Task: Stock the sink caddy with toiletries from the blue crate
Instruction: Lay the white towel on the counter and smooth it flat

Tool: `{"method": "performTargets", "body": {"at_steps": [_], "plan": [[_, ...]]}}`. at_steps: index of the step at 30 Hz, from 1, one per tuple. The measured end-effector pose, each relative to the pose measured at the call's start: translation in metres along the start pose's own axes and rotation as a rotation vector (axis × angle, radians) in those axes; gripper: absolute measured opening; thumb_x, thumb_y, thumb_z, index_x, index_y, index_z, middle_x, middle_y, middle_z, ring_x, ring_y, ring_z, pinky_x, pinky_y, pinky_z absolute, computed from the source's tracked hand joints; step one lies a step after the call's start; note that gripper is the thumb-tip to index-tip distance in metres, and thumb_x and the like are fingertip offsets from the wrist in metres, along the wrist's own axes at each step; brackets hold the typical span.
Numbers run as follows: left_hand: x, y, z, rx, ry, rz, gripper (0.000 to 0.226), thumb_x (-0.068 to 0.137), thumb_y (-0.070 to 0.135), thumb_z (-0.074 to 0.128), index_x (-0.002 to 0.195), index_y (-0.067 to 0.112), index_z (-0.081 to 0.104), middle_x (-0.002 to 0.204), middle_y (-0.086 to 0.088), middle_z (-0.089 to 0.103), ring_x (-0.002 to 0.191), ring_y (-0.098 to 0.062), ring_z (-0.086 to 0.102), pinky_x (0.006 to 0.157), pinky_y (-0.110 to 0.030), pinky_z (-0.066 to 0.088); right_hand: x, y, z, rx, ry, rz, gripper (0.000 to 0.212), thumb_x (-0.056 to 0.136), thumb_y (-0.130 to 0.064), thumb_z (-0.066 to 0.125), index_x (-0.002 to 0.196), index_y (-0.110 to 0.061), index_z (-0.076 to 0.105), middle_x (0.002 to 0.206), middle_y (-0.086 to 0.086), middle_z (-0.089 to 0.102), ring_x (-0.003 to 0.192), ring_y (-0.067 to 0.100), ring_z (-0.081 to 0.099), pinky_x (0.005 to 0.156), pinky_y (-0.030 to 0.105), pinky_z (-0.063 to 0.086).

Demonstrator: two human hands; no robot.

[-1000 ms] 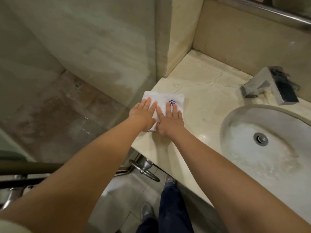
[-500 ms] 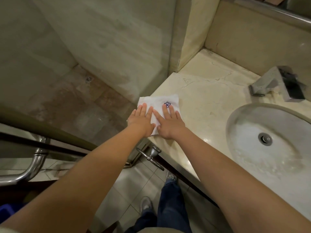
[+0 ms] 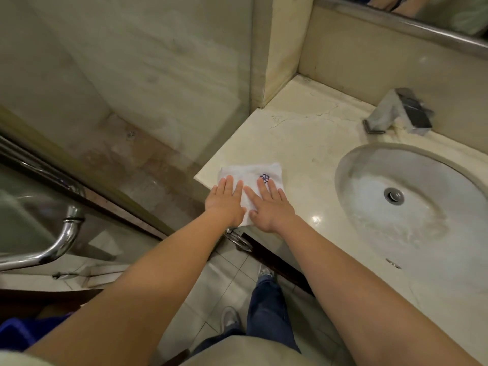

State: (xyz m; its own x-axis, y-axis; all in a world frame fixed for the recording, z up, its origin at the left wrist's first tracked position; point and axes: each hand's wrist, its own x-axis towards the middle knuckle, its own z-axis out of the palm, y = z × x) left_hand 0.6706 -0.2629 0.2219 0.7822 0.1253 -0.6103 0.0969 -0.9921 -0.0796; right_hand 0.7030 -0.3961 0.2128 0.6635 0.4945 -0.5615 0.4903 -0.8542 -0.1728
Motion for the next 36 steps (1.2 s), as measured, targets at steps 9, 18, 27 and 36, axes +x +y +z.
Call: {"method": "performTargets", "body": {"at_steps": [9,18,27,36], "plan": [[-0.018,0.030,0.014,0.081,0.010,0.143,0.071,0.104,0.045,0.025,0.152,0.016,-0.020,0.158,-0.013,-0.025,0.148,-0.027,-0.017,0.121,-0.040,-0.002,-0.048,0.017,0.039,0.116,0.046,0.098,0.068,0.102,-0.036,0.032,0.154,-0.036,-0.014,0.159,0.000,-0.030,0.146,0.021,-0.028,0.121,0.039,-0.011],[-0.028,0.084,0.018,0.186,0.056,0.253,0.071,0.103,0.046,0.024,0.152,0.016,-0.018,0.159,-0.013,-0.023,0.148,-0.029,-0.015,0.121,-0.041,-0.001,-0.093,0.052,0.061,0.196,0.082,0.200,0.063,0.104,-0.038,0.026,0.155,-0.032,-0.011,0.160,0.000,-0.027,0.147,0.021,-0.025,0.121,0.039,-0.008],[-0.047,0.168,0.024,0.231,0.072,0.346,0.070,0.103,0.047,0.023,0.152,0.018,-0.019,0.159,-0.011,-0.024,0.148,-0.028,-0.017,0.121,-0.042,-0.003,-0.153,0.112,0.087,0.250,0.098,0.288,0.064,0.104,-0.037,0.026,0.155,-0.031,-0.012,0.160,0.001,-0.028,0.147,0.021,-0.026,0.121,0.039,-0.009],[-0.089,0.279,0.039,0.248,0.059,0.395,0.071,0.104,0.046,0.023,0.152,0.017,-0.020,0.158,-0.011,-0.026,0.148,-0.028,-0.019,0.121,-0.043,-0.003,-0.234,0.192,0.122,0.277,0.073,0.332,0.065,0.104,-0.035,0.027,0.155,-0.031,-0.013,0.159,0.001,-0.030,0.147,0.020,-0.026,0.122,0.039,-0.008]]}}
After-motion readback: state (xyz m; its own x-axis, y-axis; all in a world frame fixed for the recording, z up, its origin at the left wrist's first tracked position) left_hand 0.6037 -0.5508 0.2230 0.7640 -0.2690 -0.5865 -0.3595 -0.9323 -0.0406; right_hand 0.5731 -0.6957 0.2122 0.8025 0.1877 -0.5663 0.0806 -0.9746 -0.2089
